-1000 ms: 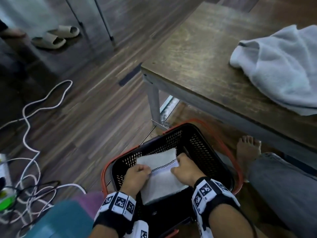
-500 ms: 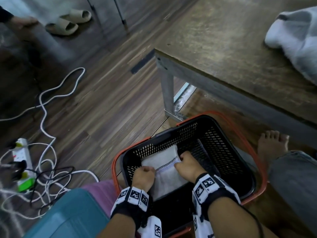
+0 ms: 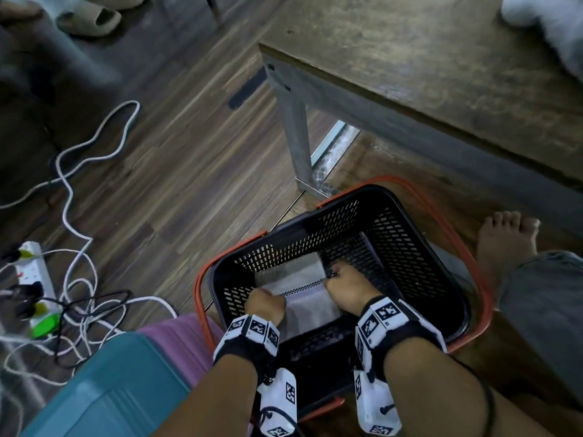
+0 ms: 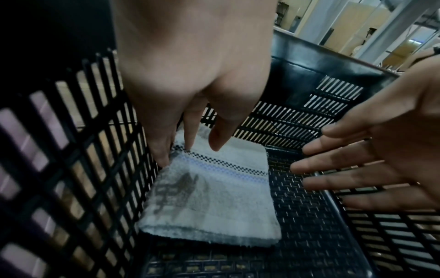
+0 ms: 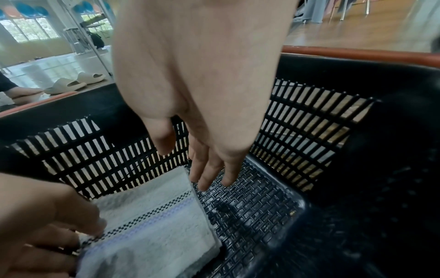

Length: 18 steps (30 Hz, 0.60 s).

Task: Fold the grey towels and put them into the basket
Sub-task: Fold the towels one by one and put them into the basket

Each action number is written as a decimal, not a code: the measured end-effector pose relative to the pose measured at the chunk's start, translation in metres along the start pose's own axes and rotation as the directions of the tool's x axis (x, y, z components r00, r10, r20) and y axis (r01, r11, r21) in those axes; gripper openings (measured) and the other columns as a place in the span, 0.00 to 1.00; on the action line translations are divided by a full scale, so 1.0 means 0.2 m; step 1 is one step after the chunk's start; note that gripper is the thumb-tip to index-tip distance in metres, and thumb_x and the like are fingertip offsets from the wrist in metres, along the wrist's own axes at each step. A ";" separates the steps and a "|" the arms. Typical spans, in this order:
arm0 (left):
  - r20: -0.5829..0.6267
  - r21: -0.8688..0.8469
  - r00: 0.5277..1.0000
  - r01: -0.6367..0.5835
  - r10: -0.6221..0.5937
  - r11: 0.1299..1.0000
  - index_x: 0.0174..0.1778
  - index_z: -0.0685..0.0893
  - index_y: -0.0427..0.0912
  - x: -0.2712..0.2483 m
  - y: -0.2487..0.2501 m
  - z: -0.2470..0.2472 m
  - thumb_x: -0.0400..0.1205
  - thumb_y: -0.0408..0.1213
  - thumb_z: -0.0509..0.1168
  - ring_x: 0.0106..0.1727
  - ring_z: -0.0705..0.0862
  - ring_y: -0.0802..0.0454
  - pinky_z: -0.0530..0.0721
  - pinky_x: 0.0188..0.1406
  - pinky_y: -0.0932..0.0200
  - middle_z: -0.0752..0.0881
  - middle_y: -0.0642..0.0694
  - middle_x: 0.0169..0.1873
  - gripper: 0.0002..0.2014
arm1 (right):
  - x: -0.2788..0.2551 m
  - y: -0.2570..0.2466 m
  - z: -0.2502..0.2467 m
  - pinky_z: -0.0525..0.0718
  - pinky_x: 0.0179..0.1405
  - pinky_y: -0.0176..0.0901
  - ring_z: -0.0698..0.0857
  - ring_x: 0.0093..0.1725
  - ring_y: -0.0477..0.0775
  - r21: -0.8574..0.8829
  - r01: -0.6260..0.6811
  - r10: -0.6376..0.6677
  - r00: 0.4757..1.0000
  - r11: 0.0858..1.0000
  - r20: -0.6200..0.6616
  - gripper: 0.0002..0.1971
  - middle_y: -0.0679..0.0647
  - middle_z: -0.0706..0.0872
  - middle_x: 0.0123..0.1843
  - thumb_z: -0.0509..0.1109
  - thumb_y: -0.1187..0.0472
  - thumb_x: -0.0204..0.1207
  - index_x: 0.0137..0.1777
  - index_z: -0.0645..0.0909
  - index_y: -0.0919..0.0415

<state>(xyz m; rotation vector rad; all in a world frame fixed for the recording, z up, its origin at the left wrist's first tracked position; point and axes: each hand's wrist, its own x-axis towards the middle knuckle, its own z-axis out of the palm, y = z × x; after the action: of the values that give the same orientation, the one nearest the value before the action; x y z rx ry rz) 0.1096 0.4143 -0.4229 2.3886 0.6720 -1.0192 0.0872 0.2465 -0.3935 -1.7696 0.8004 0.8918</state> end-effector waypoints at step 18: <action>0.258 0.194 0.966 -0.055 0.003 0.979 0.84 0.66 0.58 0.09 0.07 0.15 0.78 0.51 0.68 0.71 0.79 0.39 0.74 0.76 0.52 0.66 0.37 0.82 0.36 | -0.04 0.05 -0.05 0.79 0.64 0.48 0.83 0.58 0.60 0.058 0.009 -0.007 0.999 0.998 -0.032 0.09 0.58 0.85 0.55 0.60 0.66 0.84 0.52 0.82 0.59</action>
<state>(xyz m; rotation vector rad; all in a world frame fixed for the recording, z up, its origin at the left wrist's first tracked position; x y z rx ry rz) 0.1124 0.3907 -0.4530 2.3636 0.4570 -1.4119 0.0772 0.2341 -0.3893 -1.7387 0.8307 0.8289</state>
